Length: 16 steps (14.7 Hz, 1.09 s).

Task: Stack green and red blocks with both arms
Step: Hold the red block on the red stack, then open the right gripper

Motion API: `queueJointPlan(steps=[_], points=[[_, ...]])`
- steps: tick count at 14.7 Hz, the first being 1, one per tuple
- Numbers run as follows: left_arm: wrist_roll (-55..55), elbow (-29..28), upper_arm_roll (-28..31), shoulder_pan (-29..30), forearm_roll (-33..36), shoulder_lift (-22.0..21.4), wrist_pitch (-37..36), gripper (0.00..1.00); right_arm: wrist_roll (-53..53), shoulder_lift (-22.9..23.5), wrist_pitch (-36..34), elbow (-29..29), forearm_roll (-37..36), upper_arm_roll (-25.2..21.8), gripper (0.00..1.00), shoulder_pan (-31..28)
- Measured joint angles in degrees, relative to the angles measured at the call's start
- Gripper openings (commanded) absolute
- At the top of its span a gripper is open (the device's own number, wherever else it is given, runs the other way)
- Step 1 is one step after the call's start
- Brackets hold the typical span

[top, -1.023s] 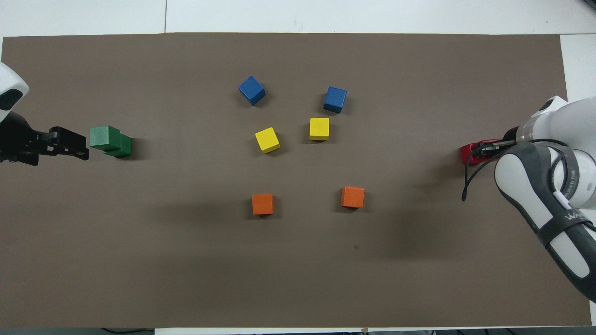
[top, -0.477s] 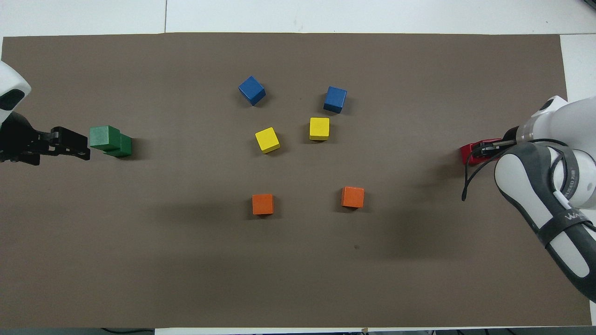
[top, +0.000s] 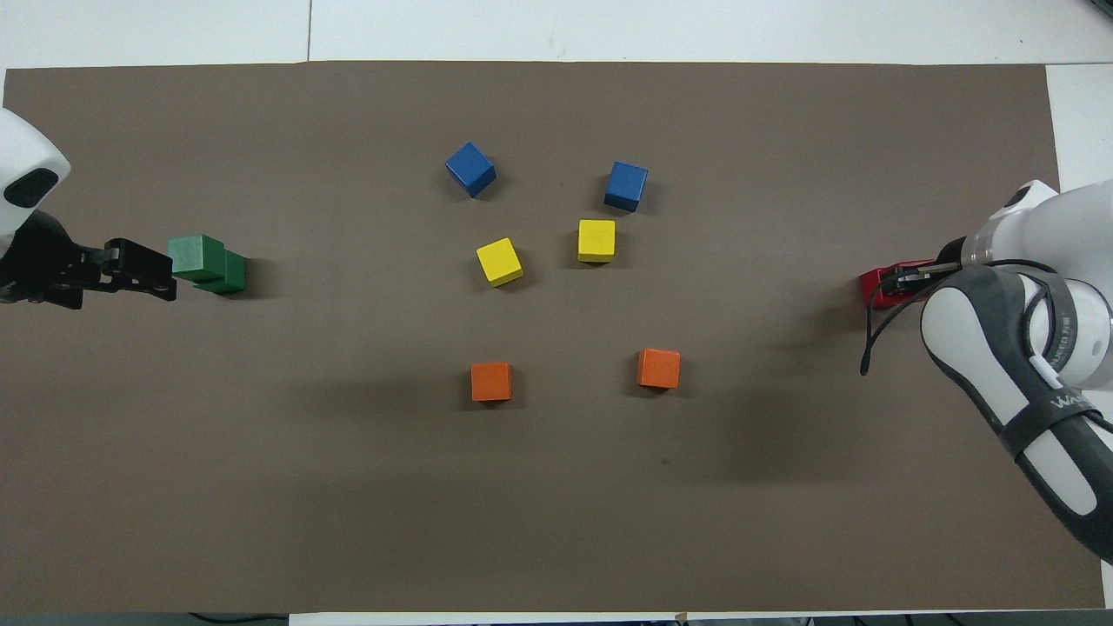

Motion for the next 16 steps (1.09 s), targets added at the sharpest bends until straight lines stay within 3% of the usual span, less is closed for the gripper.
queueJointPlan(steps=[1,2,3,4,5,6,16], points=[[0.0,0.0,-0.1,0.0,0.0,0.0,0.0,1.0,0.0,0.0,0.0,0.0,0.0,0.0,0.0,0.0],[0.0,0.0,-0.1,0.0,0.0,0.0,0.0,1.0,0.0,0.0,0.0,0.0,0.0,0.0,0.23,0.0],[0.0,0.1,-0.2,0.0,0.0,0.0,0.0,1.0,0.0,0.0,0.0,0.0,0.0,0.0,0.62,0.0],[0.0,0.1,-0.2,0.0,0.0,0.0,0.1,1.0,0.0,0.0,0.0,0.0,0.0,0.0,0.86,0.0],[0.0,0.1,-0.2,0.0,0.0,0.0,0.1,1.0,0.1,0.0,0.0,0.0,0.0,0.0,0.96,0.0],[0.0,0.1,-0.1,0.0,0.0,0.0,0.1,1.0,0.1,0.0,0.0,0.0,0.0,0.0,1.0,0.0],[0.0,0.1,0.0,0.1,0.0,0.0,0.1,1.0,0.3,0.0,0.0,1.0,0.0,0.0,1.0,0.0]])
